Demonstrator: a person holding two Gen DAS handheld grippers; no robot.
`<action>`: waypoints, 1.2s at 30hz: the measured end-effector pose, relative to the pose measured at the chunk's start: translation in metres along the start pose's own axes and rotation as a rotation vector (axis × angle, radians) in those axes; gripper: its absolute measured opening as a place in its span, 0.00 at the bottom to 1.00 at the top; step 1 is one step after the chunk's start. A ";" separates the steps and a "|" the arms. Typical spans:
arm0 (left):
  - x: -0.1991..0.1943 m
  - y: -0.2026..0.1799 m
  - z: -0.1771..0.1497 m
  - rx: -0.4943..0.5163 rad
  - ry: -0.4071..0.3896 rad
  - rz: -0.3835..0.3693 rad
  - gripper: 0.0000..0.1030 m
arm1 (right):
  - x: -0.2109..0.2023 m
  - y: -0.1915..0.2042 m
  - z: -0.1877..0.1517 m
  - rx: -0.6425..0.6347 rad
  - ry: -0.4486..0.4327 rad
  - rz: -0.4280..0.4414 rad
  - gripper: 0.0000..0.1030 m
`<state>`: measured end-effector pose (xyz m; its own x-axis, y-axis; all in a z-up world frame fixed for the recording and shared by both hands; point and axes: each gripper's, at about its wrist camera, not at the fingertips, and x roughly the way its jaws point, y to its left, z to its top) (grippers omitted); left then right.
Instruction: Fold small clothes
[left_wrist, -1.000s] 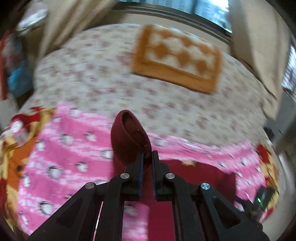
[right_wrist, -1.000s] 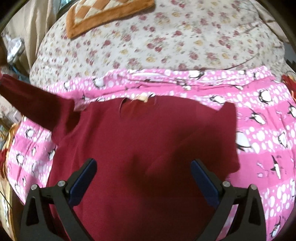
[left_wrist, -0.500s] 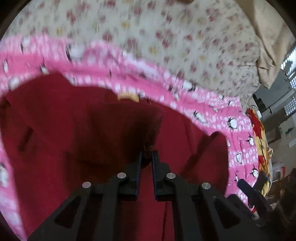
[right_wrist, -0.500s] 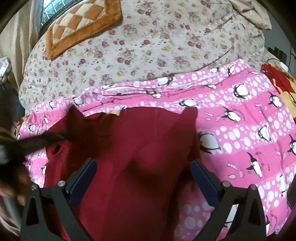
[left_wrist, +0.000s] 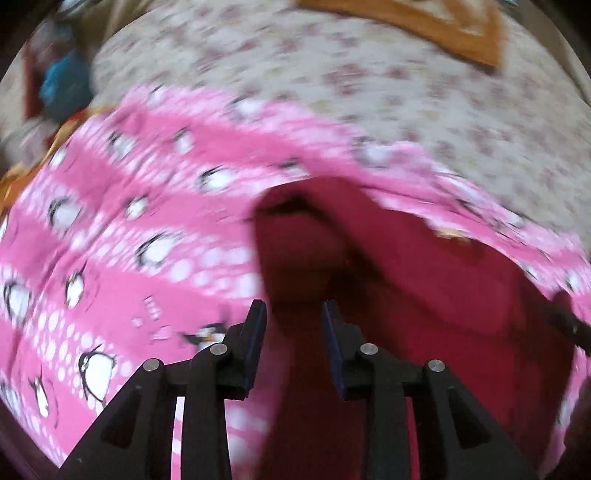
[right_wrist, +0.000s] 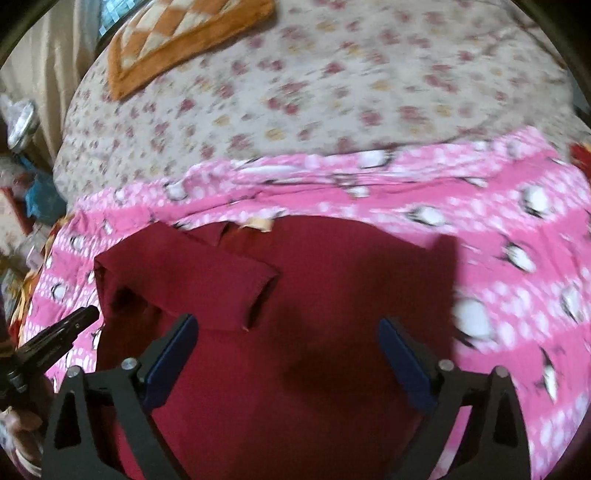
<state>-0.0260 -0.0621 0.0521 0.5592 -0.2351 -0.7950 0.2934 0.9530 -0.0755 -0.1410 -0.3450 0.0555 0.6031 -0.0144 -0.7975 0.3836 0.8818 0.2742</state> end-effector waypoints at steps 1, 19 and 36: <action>0.008 0.008 0.001 -0.024 0.001 0.015 0.10 | 0.012 0.004 0.004 -0.014 0.025 -0.007 0.87; 0.036 0.033 -0.001 -0.124 0.057 0.077 0.10 | -0.003 -0.036 0.024 -0.021 -0.084 -0.218 0.08; 0.020 0.018 0.006 -0.092 -0.039 -0.020 0.10 | 0.030 0.101 -0.012 -0.398 0.023 0.044 0.45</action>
<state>-0.0048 -0.0510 0.0381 0.5843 -0.2597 -0.7689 0.2332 0.9612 -0.1475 -0.0926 -0.2503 0.0527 0.5951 0.0345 -0.8029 0.0540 0.9951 0.0828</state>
